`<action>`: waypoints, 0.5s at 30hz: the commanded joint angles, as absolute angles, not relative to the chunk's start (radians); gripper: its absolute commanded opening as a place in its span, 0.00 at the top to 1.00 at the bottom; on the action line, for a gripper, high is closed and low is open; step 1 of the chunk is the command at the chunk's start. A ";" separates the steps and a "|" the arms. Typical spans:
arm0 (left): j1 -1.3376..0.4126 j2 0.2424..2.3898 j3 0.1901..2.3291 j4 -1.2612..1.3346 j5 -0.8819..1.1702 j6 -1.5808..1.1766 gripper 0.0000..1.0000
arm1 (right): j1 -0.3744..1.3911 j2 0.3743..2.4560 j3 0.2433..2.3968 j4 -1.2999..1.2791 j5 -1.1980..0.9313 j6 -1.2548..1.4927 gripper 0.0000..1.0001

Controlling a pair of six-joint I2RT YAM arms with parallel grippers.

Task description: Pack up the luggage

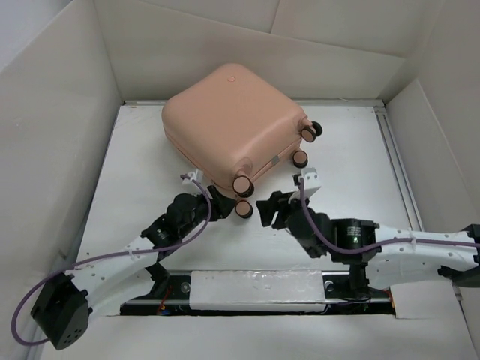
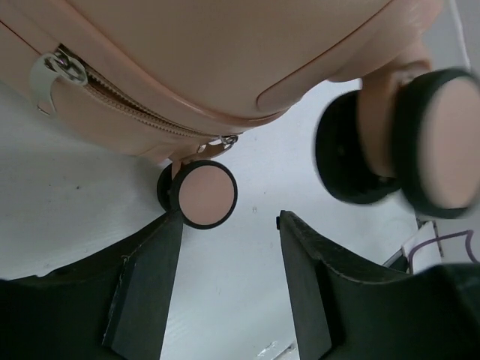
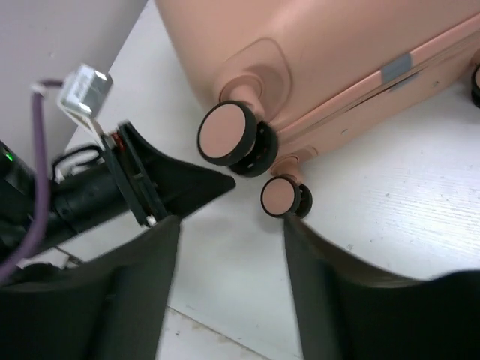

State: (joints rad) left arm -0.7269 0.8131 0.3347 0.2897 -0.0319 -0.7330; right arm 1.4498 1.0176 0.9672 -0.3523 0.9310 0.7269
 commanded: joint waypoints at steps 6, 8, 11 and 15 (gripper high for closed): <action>-0.732 0.971 0.407 0.422 -0.069 -0.690 0.55 | 1.240 1.167 1.222 -0.494 0.628 0.401 0.17; -0.741 0.985 0.416 0.422 -0.078 -0.690 0.55 | 1.189 1.230 1.258 -0.503 0.547 0.345 0.15; -0.741 1.005 0.437 0.431 -0.078 -0.681 0.55 | 1.099 1.307 1.308 -0.491 0.404 0.289 0.14; -0.741 1.023 0.446 0.442 -0.091 -0.672 0.54 | 1.029 1.402 1.370 -0.502 0.327 0.262 0.12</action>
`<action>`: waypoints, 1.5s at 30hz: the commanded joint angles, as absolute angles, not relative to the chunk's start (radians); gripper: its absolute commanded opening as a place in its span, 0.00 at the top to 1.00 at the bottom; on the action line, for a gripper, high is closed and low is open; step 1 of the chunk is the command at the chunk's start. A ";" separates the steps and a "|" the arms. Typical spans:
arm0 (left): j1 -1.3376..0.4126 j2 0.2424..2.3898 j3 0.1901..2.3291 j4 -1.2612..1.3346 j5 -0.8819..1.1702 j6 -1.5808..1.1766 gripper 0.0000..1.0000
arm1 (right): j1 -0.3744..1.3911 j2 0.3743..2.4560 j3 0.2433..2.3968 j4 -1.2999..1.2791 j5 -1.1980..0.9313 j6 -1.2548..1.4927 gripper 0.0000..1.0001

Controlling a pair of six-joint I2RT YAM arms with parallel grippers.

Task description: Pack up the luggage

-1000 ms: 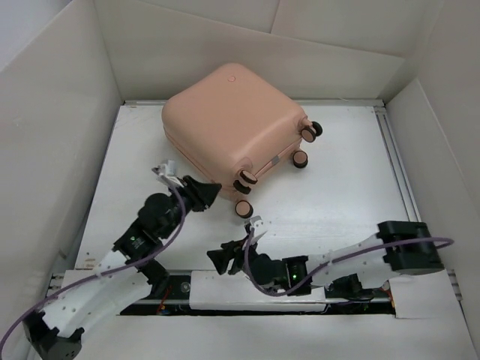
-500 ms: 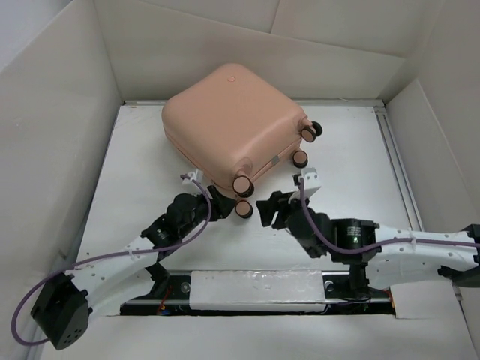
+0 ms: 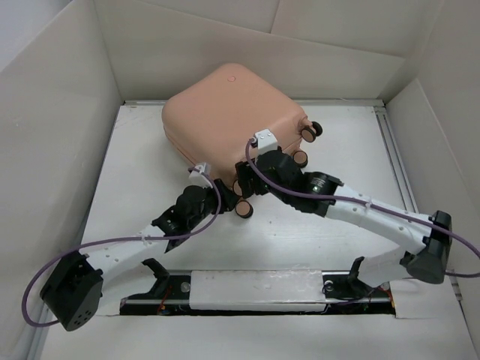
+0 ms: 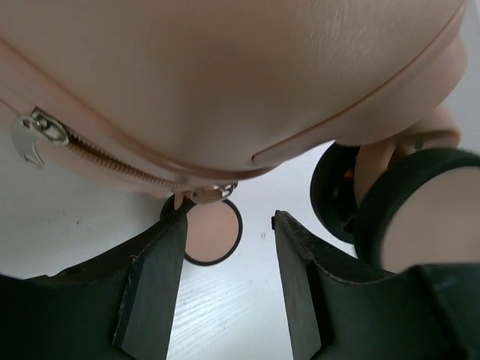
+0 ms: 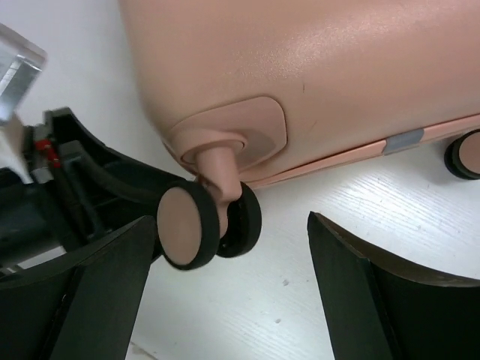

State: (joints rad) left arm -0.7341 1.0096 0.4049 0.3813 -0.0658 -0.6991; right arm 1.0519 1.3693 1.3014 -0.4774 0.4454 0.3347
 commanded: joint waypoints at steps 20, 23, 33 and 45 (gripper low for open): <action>-0.933 1.152 0.526 0.399 -0.606 -0.715 0.64 | 0.882 1.566 1.384 -0.416 -0.009 0.216 0.27; -0.933 1.161 0.517 0.420 -0.647 -0.715 0.64 | 0.882 1.566 1.359 -0.387 -0.044 0.216 0.44; -0.933 1.230 0.526 0.511 -0.678 -0.686 0.75 | 0.882 1.566 1.301 -0.345 -0.092 0.216 0.75; -0.933 1.275 0.546 0.543 -0.726 -0.695 1.00 | 0.928 1.465 1.216 -0.270 -0.068 0.245 1.00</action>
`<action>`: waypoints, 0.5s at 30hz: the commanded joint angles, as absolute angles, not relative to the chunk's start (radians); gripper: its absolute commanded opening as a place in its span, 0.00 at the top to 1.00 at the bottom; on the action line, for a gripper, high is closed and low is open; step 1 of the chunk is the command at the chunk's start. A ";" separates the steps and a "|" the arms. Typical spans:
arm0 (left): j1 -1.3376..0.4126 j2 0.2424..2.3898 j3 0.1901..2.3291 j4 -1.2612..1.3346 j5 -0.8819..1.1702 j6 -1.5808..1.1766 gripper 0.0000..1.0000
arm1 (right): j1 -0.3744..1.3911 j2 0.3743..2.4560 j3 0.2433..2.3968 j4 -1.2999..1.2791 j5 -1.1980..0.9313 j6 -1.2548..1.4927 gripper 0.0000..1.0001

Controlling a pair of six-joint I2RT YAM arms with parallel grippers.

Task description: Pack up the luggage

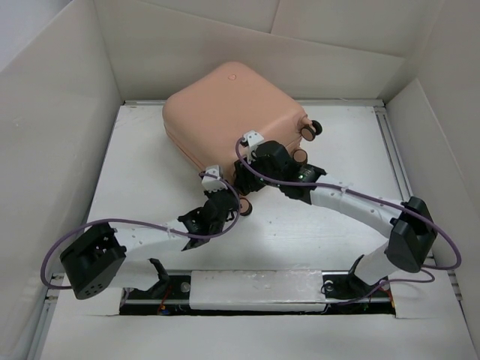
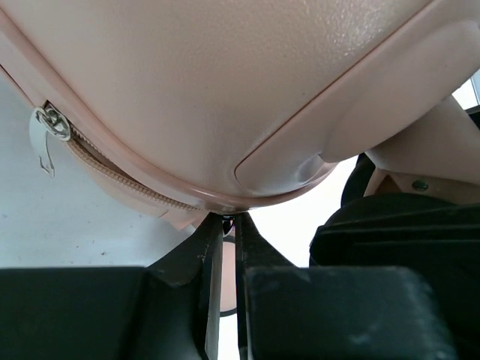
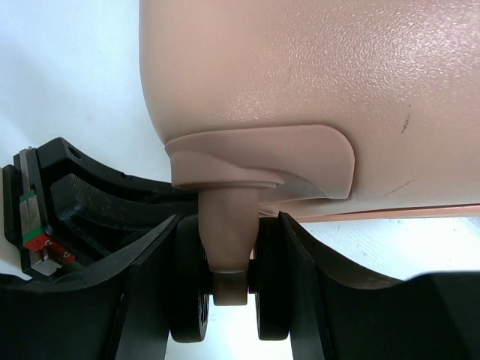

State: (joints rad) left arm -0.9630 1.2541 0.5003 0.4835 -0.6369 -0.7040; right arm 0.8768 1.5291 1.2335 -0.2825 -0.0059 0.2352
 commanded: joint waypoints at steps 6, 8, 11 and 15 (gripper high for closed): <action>-0.933 1.149 0.440 0.473 -0.817 -0.696 1.00 | 0.901 1.402 1.154 -0.291 0.029 0.236 1.00; -0.933 1.106 0.395 0.437 -0.844 -0.713 1.00 | 0.888 1.375 1.128 -0.291 0.029 0.227 1.00; -0.888 1.028 0.359 0.404 -0.815 -0.736 1.00 | 0.864 1.347 1.100 -0.301 0.029 0.227 1.00; -0.879 0.971 0.330 0.341 -0.837 -0.747 1.00 | 0.853 1.299 1.089 -0.322 0.029 0.218 1.00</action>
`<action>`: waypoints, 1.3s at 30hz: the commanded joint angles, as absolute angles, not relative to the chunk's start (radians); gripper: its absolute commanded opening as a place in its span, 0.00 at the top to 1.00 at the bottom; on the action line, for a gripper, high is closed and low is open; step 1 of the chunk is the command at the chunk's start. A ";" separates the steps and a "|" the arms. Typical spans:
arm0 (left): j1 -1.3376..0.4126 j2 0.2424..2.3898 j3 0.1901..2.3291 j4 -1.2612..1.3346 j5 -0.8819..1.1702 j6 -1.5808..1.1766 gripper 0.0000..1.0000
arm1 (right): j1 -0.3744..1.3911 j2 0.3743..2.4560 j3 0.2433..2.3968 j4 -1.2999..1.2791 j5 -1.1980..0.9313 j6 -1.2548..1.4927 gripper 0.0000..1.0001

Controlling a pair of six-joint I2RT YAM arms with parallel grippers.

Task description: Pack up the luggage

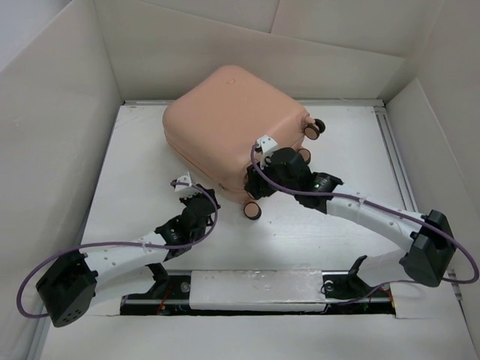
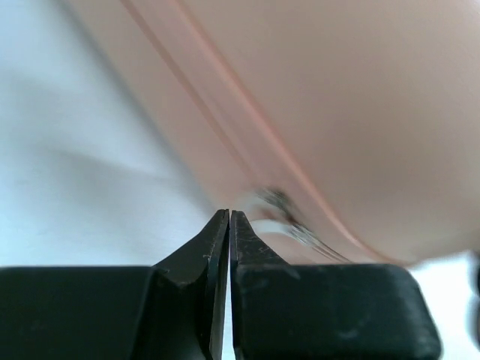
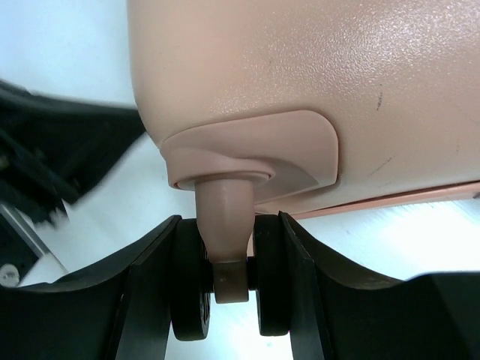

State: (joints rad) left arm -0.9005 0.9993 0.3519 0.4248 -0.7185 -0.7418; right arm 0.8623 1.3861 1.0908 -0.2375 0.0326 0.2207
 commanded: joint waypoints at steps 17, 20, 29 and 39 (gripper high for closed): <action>-0.816 0.790 0.264 0.463 -0.318 -0.628 1.00 | 0.864 1.282 1.057 -0.321 0.012 0.229 1.00; -0.862 0.817 0.264 0.463 -0.304 -0.601 1.00 | 0.864 1.292 1.057 -0.296 0.012 0.229 1.00; -0.873 1.031 0.390 0.529 -0.248 -0.569 1.00 | 0.864 1.312 1.046 -0.287 0.002 0.229 1.00; -0.681 1.100 0.494 0.382 -0.316 -0.640 1.00 | 0.873 1.290 0.991 -0.249 -0.017 0.247 1.00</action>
